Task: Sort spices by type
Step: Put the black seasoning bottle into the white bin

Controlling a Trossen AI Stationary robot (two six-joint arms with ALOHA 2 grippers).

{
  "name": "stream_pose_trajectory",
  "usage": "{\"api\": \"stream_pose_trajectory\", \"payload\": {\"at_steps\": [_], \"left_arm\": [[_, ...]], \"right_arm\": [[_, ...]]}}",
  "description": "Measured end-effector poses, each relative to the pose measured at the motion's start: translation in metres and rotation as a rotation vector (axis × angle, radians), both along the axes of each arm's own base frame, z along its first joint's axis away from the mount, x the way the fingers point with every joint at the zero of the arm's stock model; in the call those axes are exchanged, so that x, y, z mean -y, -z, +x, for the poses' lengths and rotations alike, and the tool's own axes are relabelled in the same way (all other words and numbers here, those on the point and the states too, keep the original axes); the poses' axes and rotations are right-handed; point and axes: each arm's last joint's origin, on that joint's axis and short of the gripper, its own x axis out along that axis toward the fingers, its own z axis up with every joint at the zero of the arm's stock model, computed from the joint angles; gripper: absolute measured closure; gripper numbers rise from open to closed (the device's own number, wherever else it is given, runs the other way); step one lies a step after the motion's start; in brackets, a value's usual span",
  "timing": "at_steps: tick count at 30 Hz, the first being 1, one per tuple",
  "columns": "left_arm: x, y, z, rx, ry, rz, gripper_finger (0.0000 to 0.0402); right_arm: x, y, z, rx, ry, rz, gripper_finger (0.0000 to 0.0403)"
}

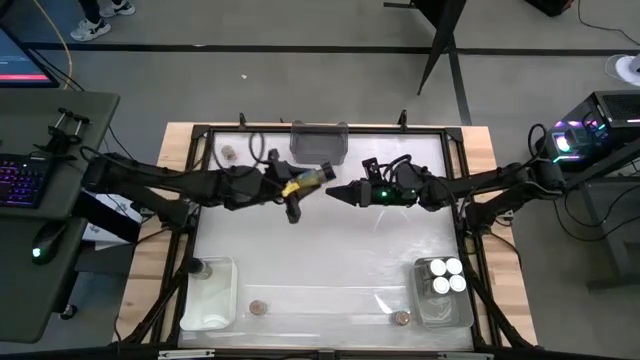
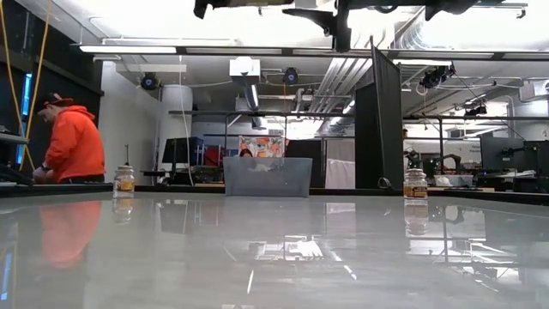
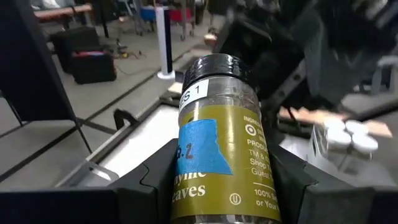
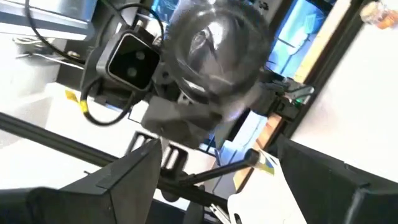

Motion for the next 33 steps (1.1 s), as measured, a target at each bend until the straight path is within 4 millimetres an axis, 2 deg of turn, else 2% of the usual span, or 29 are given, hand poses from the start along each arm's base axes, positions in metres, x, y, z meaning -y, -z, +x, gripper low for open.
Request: {"api": "stream_pose_trajectory", "payload": {"at_steps": [4,9,14,20,24,33], "left_arm": [[-0.002,-0.008,-0.016,0.039,-0.012,0.000,0.0242],[0.000,0.007,-0.024,-0.005,0.017,-0.014,0.0242],[0.003,0.019,-0.017,0.005,0.072,-0.054,0.0242],[0.007,0.022,-0.003,0.059,0.118,-0.035,0.0242],[0.008,0.032,0.004,0.016,0.137,-0.035,0.0242],[0.008,0.037,0.008,0.000,0.149,-0.039,0.0242]], "right_arm": [[0.002,-0.003,0.000,0.026,0.008,-0.004,0.0086],[0.005,-0.004,0.000,0.036,0.015,0.002,0.0086],[0.005,-0.002,0.000,0.021,0.010,0.004,0.0086],[0.004,-0.001,0.000,0.008,-0.017,0.028,0.0086],[0.004,0.001,0.000,-0.009,-0.020,0.031,0.0086],[0.003,0.007,0.000,-0.069,-0.029,0.064,0.0086]]}}
